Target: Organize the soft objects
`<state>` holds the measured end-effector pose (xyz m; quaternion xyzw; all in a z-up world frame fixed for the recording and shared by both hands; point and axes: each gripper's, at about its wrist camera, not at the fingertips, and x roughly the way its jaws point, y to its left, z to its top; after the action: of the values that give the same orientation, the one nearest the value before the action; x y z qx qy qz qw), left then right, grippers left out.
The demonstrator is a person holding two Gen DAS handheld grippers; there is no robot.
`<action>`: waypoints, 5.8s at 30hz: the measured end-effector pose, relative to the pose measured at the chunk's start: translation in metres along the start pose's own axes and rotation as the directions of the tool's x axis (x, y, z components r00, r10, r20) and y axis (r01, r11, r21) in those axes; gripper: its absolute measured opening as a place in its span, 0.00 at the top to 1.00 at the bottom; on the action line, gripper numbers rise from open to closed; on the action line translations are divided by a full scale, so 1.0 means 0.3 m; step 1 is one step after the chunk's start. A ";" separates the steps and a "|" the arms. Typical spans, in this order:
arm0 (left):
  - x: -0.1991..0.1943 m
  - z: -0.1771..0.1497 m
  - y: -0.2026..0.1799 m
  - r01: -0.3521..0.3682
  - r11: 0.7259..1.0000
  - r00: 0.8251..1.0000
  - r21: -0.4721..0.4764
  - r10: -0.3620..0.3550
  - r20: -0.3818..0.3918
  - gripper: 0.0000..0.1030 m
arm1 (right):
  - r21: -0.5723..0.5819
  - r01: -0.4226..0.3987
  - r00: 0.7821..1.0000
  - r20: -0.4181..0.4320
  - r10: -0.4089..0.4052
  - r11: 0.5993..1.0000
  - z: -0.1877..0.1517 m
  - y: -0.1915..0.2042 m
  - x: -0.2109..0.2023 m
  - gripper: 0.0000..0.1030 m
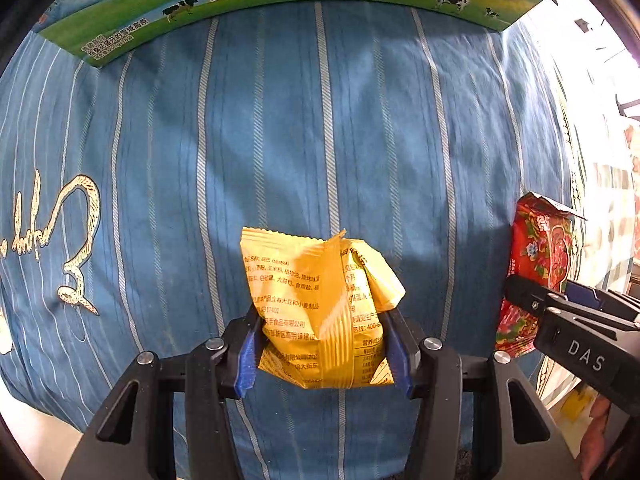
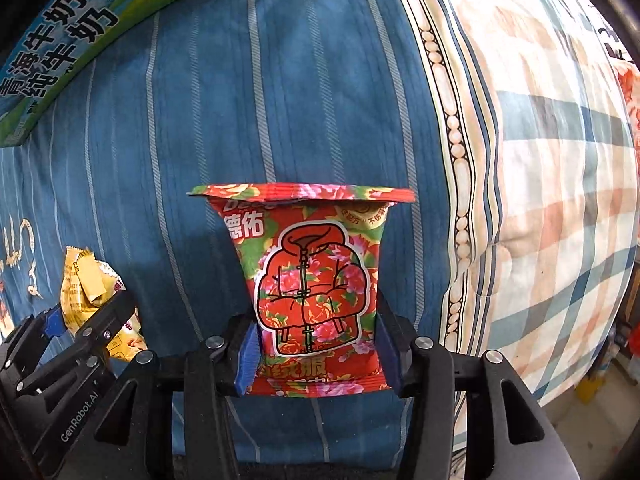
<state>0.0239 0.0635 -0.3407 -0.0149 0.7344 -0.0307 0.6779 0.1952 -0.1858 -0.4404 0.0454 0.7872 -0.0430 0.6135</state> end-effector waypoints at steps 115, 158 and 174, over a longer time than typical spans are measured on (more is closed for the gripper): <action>-0.192 0.754 0.410 0.173 0.974 0.969 -0.146 -0.195 -0.154 0.50 | -0.340 -0.182 0.982 -0.008 0.191 0.922 0.813 0.617 -0.262 0.53; -0.595 0.543 0.413 0.086 0.987 0.984 -0.134 -0.063 0.166 0.05 | -0.276 -0.019 0.960 0.262 0.094 0.961 0.603 0.392 -0.582 0.08; -0.805 0.368 0.265 -0.066 0.994 0.923 -0.091 0.096 0.371 0.05 | -0.265 0.011 0.907 0.409 0.101 0.964 0.463 0.297 -0.751 0.00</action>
<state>0.1549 0.1555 -0.1143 -0.0162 0.5919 0.0292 0.8053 0.3947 -0.1188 -0.2569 -0.0278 0.6347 0.0666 0.7694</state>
